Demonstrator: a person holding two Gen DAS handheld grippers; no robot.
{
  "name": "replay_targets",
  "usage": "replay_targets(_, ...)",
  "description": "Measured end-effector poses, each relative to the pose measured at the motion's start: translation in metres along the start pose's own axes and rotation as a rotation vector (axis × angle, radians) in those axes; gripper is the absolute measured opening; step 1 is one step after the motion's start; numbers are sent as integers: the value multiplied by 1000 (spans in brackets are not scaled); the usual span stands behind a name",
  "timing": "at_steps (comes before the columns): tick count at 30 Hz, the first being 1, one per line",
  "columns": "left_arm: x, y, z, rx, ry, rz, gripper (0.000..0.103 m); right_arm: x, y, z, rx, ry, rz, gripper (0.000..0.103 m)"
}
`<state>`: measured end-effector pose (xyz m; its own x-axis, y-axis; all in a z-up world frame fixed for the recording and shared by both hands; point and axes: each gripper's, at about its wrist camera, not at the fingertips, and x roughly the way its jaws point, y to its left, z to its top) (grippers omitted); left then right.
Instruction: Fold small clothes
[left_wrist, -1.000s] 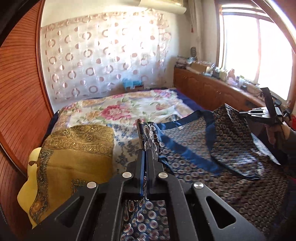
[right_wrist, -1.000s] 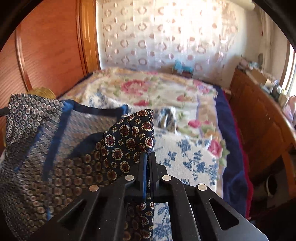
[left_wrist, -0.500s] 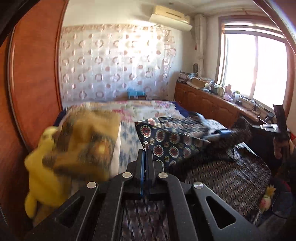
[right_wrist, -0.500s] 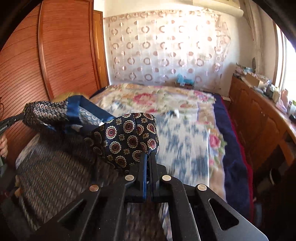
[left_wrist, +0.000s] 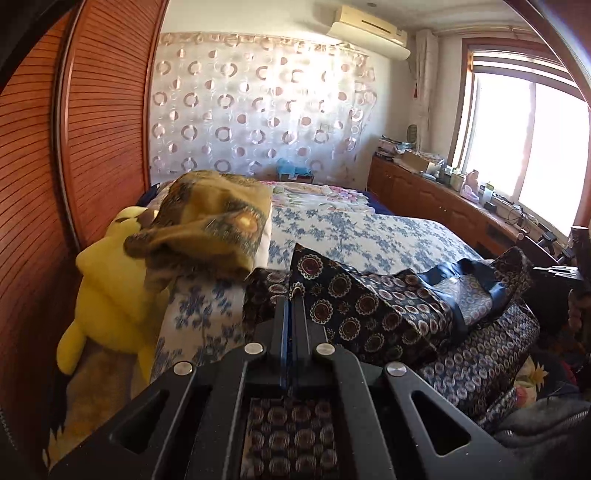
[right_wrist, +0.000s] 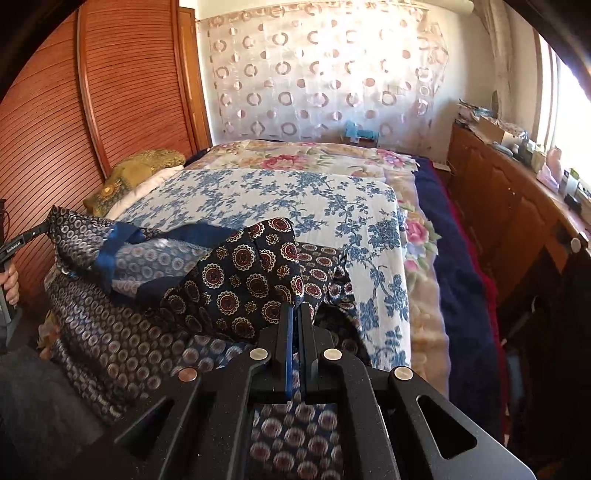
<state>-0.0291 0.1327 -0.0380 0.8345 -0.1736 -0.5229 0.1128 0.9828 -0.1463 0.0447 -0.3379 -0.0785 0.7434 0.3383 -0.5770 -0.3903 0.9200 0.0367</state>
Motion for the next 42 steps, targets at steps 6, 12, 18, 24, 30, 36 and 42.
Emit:
replay_targets(6, 10, 4, -18, 25, 93, 16, 3, -21, 3, -21, 18, 8, 13, 2)
replay_targets(12, 21, 11, -30, 4, 138, 33, 11, 0, 2, -33, 48, 47, 11, 2)
replay_targets(18, 10, 10, -22, 14, 94, 44, 43, -6, 7, -18, 11, 27, -17, 16)
replay_targets(24, 24, 10, -20, 7, 116, 6, 79, -4, -1, -6, 19, -27, -38, 69)
replay_targets(30, 40, 14, -28, -23, 153, 25, 79, 43, -20, 5, 58, -10, -52, 69)
replay_targets(36, 36, 24, -30, -44, 147, 70, 79, 92, -21, 21, 81, 30, -47, 69)
replay_targets(42, 34, 30, -23, -59, 127, 78, 79, 119, -24, 24, 119, 104, -75, 69)
